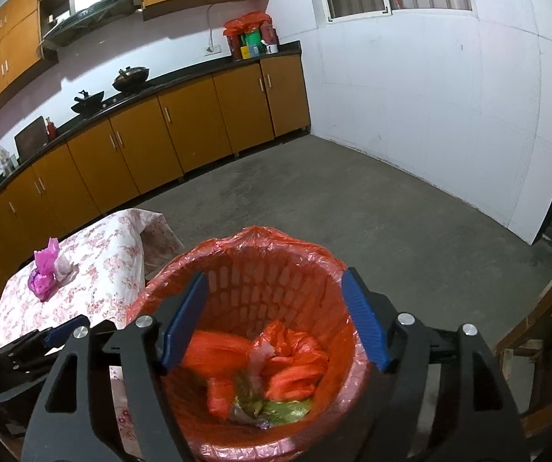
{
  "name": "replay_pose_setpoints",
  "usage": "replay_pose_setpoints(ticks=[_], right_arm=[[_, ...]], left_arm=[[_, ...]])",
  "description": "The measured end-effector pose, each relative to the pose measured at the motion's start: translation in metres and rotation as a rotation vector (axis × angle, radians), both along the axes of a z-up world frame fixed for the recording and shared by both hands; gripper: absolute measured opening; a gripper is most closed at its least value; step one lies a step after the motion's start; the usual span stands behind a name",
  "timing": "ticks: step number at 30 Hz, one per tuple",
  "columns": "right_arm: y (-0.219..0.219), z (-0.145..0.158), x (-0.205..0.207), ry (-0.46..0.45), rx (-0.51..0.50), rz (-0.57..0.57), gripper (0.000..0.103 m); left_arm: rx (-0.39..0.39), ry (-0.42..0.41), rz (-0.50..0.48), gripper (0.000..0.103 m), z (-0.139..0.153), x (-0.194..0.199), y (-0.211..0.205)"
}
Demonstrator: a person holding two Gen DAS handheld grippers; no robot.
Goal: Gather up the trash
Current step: 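Open both tools to drop the red and orange bags into the basket, then move both open tools back toward the pink bag on the bed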
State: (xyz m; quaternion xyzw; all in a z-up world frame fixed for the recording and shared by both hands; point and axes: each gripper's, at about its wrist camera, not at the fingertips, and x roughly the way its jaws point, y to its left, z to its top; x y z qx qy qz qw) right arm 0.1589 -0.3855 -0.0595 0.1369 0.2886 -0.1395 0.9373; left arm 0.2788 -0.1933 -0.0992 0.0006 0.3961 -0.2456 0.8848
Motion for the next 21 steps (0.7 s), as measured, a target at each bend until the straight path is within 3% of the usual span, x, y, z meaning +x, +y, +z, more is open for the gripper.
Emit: replay_pose_setpoints(ticks=[13, 21], right_arm=[[0.023, -0.001, 0.007, 0.012, -0.052, 0.04, 0.072], [0.052, -0.005, 0.022, 0.024, -0.073, 0.108, 0.072]], left_arm=[[0.071, -0.061, 0.134, 0.065, 0.002, 0.004, 0.053], [0.138, -0.131, 0.347, 0.075, 0.007, 0.029, 0.141]])
